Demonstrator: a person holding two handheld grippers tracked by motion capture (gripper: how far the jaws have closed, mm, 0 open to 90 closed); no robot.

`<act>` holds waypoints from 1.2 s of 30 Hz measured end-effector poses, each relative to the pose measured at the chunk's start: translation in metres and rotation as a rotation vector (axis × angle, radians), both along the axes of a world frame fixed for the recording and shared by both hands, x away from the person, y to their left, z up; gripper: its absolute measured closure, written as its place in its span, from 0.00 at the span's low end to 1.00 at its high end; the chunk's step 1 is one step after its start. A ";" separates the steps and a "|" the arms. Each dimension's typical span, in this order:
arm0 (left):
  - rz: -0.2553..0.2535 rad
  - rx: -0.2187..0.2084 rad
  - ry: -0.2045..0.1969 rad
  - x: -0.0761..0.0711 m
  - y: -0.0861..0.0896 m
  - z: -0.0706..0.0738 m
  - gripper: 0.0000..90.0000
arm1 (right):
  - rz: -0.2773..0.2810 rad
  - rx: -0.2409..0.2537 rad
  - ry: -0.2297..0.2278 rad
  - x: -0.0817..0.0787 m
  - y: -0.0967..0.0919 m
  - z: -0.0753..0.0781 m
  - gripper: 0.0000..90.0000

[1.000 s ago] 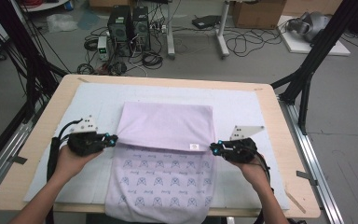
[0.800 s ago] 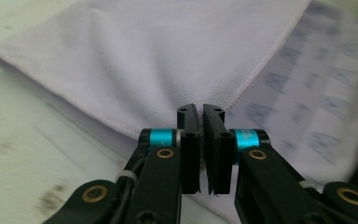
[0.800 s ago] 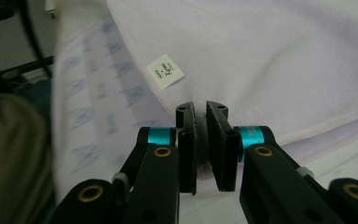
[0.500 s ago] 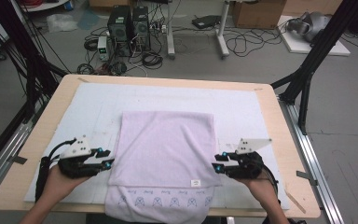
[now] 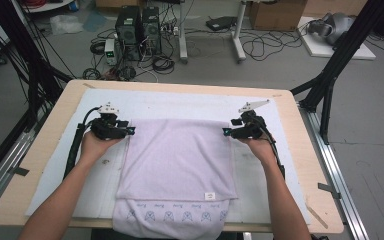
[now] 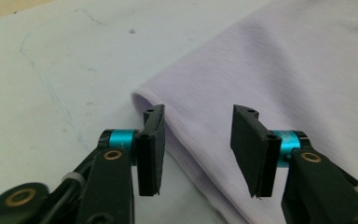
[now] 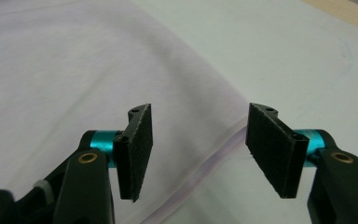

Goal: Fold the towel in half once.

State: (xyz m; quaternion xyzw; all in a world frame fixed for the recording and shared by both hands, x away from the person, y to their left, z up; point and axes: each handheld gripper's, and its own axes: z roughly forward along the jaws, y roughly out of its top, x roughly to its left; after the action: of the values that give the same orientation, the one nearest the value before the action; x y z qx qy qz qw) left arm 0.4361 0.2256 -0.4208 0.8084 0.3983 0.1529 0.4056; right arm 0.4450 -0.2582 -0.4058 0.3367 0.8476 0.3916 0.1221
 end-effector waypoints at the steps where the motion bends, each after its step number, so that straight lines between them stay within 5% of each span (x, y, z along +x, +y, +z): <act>1: 0.019 -0.005 0.007 0.007 -0.001 -0.001 0.59 | -0.008 0.000 0.012 0.007 0.001 -0.003 0.43; 6: 0.065 0.006 0.025 0.025 -0.012 -0.015 0.47 | -0.025 0.000 0.063 0.026 0.005 -0.035 0.43; 8: 0.053 0.066 0.015 0.025 -0.020 -0.021 0.67 | -0.038 0.011 0.052 0.027 0.005 -0.039 0.54; 10: 0.049 0.055 0.012 0.026 -0.023 -0.021 0.93 | 0.002 0.085 0.099 0.029 0.004 -0.040 0.88; 13: 0.083 0.074 -0.012 0.029 -0.022 -0.013 0.96 | 0.024 0.018 0.050 0.030 0.012 -0.033 0.94; 16: 0.116 0.061 -0.067 0.038 -0.017 0.015 0.96 | -0.018 0.028 0.038 0.037 0.009 -0.013 0.95; 18: 0.137 0.070 -0.128 0.043 -0.017 0.038 0.96 | -0.037 0.023 -0.028 0.041 0.012 0.011 0.95; 22: 0.164 0.074 -0.266 0.059 -0.016 0.108 0.96 | -0.052 0.015 -0.137 0.054 0.021 0.071 0.95; 24: 0.181 0.088 -0.279 0.066 -0.017 0.123 0.91 | -0.061 0.004 -0.178 0.061 0.024 0.089 0.87; 25: 0.207 0.100 -0.256 0.069 -0.017 0.123 0.73 | -0.080 0.006 -0.193 0.064 0.025 0.092 0.71; 26: 0.208 0.100 -0.233 0.071 -0.015 0.120 0.65 | -0.099 0.012 -0.195 0.067 0.026 0.092 0.66; 30: 0.171 0.094 -0.178 0.063 -0.011 0.090 0.63 | -0.103 0.002 -0.094 0.072 0.025 0.068 0.53; 36: 0.100 0.068 -0.097 0.037 -0.007 0.045 0.60 | -0.022 0.002 -0.015 0.044 0.029 0.033 0.47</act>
State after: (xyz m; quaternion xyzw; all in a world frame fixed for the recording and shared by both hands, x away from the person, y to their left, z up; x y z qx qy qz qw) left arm 0.4729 0.2185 -0.3761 0.7924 0.4126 0.2255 0.3887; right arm 0.4888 -0.2296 -0.3730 0.3431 0.8425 0.3936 0.1325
